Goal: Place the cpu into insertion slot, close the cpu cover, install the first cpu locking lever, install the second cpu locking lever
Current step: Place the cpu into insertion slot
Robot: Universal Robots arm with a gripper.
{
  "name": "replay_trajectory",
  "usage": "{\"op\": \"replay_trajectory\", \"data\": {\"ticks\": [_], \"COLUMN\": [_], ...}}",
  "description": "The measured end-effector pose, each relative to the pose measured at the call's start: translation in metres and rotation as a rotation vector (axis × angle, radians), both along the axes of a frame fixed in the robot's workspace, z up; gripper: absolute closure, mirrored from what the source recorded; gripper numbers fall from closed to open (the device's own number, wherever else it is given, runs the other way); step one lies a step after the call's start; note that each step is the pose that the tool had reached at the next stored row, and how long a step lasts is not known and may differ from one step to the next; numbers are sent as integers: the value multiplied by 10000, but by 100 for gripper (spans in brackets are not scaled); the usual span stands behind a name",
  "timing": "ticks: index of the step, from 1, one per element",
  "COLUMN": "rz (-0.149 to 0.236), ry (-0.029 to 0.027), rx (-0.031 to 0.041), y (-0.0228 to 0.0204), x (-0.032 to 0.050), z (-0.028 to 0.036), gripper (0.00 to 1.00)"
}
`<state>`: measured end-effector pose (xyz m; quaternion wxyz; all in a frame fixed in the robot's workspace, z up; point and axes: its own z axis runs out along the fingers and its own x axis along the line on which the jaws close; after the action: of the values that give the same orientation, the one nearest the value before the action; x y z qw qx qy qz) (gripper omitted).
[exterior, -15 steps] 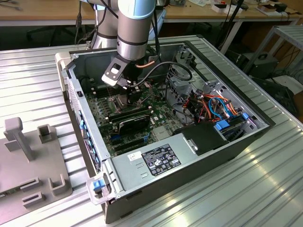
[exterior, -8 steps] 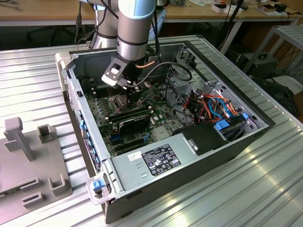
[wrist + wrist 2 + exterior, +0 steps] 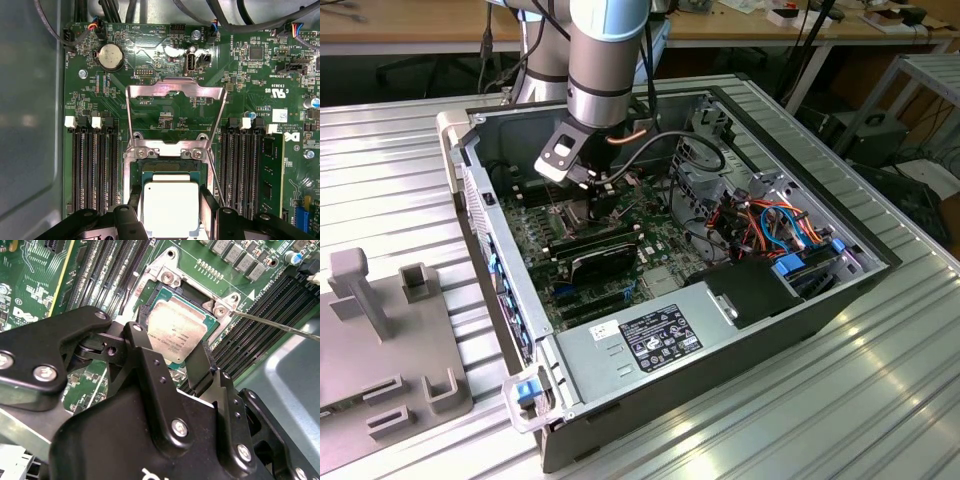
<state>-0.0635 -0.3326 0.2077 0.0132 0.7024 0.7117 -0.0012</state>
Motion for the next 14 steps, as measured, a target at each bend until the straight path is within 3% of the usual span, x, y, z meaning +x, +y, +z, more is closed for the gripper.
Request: {"op": "replay_trajectory", "data": {"ticks": [14], "rz": [-204], "ry": [31], "rx": [-2], "y": [-4], "x": [10], "z": [-59], "gripper": [45]}}
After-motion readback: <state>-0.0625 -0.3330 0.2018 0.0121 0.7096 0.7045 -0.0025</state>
